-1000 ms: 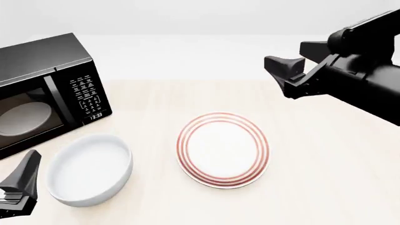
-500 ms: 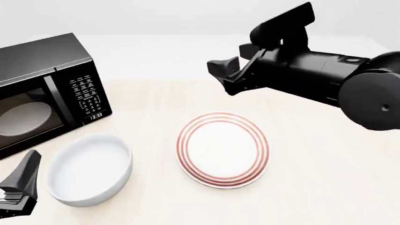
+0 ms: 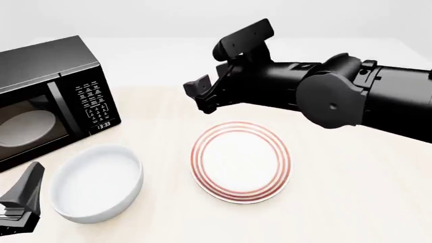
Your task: Put the white bowl to the right of the plate.
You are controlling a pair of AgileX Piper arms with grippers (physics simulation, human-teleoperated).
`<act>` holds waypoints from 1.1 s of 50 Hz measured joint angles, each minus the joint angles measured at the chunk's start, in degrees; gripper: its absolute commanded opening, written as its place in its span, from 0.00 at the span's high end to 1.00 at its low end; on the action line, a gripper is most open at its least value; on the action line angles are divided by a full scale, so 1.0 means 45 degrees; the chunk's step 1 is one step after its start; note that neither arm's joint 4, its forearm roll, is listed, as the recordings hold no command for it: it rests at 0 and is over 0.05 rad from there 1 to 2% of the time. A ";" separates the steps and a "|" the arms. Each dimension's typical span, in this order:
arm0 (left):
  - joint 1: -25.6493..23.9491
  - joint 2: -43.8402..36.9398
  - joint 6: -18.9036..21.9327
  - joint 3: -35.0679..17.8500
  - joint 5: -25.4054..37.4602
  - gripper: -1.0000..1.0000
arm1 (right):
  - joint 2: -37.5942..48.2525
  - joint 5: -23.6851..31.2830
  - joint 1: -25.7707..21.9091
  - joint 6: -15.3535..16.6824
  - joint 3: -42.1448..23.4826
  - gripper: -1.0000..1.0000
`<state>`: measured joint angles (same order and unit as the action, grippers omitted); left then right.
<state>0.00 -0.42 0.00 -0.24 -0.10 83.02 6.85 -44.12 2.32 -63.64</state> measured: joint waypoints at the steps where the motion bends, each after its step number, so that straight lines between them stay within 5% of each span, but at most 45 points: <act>1: 0.0000 0.0000 0.0000 0.0000 0.0000 0.00 | 0.0092 0.0012 -0.0057 -0.0041 -0.0063 0.00; 55: 0.0000 0.0000 0.0000 0.0000 0.0000 0.00 | 0.4813 -0.0612 -0.1608 -0.1984 -0.2702 0.00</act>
<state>0.00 -0.42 0.00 -0.24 -0.10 104.67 4.10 -51.36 -6.61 -75.79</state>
